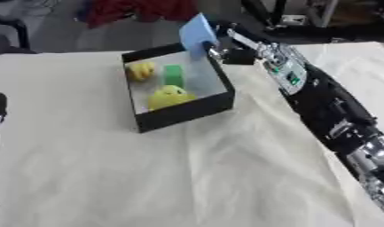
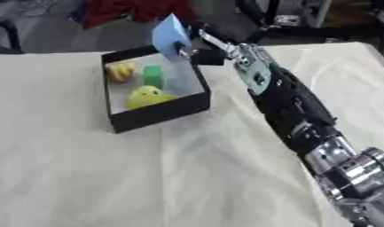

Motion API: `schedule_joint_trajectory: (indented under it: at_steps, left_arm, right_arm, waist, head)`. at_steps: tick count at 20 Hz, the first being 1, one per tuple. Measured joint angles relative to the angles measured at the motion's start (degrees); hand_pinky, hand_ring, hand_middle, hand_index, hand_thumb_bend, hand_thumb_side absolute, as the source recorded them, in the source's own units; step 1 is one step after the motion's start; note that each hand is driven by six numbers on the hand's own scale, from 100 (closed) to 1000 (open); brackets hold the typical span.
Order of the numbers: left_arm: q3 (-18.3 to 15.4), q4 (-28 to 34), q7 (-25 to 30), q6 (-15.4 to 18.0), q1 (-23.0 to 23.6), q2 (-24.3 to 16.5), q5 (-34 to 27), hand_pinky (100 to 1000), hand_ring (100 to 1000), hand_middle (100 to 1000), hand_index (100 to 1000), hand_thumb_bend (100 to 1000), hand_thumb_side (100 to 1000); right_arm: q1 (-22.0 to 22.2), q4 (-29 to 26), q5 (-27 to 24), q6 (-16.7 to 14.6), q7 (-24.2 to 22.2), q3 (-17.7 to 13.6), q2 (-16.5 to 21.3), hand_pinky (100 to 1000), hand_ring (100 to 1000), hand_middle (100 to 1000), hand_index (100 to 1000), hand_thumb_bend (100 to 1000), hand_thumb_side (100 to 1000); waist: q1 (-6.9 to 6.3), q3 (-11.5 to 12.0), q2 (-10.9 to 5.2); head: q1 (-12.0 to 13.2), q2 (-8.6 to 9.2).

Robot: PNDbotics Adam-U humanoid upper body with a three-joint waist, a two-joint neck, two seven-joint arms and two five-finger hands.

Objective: Pick up objects on the table and place them in the box.

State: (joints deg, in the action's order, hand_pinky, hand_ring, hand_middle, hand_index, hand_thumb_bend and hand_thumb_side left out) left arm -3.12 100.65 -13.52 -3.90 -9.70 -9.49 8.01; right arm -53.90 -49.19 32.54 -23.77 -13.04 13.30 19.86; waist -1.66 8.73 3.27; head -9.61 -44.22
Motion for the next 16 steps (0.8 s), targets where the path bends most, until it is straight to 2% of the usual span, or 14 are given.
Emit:
schedule_joint_trajectory:
  at_steps: [3,6,7,9,11,13,15,16]
  left_arm:
    - [0.00,0.00,-0.01,0.00,0.00,0.00,0.00,663,569,589,808,794,690]
    - [0.00,0.00,-0.02,-0.01,0.00,0.00,0.00,663,569,589,808,794,690]
    - [0.00,0.00,-0.03,-0.01,0.00,0.00,0.00,663,569,589,808,794,690]
    - [0.00,0.00,-0.05,-0.03,-0.01,0.00,0.00,663,568,589,808,794,690]
    - [0.00,0.00,-0.07,-0.03,-0.01,0.00,0.00,663,568,589,808,795,689]
    - [0.00,0.00,-0.08,-0.03,-0.01,0.00,0.00,663,568,588,808,796,689]
    - [0.00,0.00,-0.09,-0.03,-0.01,0.00,0.00,663,567,588,808,796,689]
    - [0.00,0.00,-0.09,-0.03,-0.01,0.00,0.00,663,567,588,808,796,689]
  right_arm:
    - [0.01,-1.48,-0.60,-0.66,-2.70,0.79,0.03,958,902,1000,1000,100,949]
    - [0.02,-2.55,-0.54,-1.27,-6.33,1.56,0.04,982,935,1000,1000,100,878]
    - [0.03,-2.92,-0.43,-1.58,-7.69,1.77,0.04,993,954,1000,1000,137,768]
    - [0.04,-3.46,0.33,-2.22,-10.58,2.13,0.05,1000,969,1000,1000,136,634]
    - [0.07,-3.80,1.58,-2.72,-13.32,2.30,0.05,1000,979,1000,1000,100,407]
    - [0.21,-4.00,3.07,-2.95,-15.48,2.29,0.05,1000,985,1000,1000,100,220]
    - [0.47,-4.00,4.44,-3.01,-17.15,2.26,0.05,1000,986,1000,1000,100,100]
    - [0.52,-4.00,5.03,-2.99,-17.74,2.24,0.05,1000,987,1000,1000,100,100]
  waist:
    - [0.00,-0.05,0.00]
    - [0.00,-0.07,0.00]
    - [0.00,-0.07,0.00]
    - [0.00,-0.08,0.00]
    - [0.00,-0.09,0.00]
    - [0.00,-0.11,0.00]
    - [0.00,-0.14,0.00]
    - [0.00,-0.15,0.00]
  head:
    - [0.00,0.00]
    - [0.00,0.00]
    - [0.00,0.00]
    - [0.00,0.00]
    - [0.00,0.00]
    - [0.00,0.00]
    - [0.00,0.00]
    - [0.00,0.00]
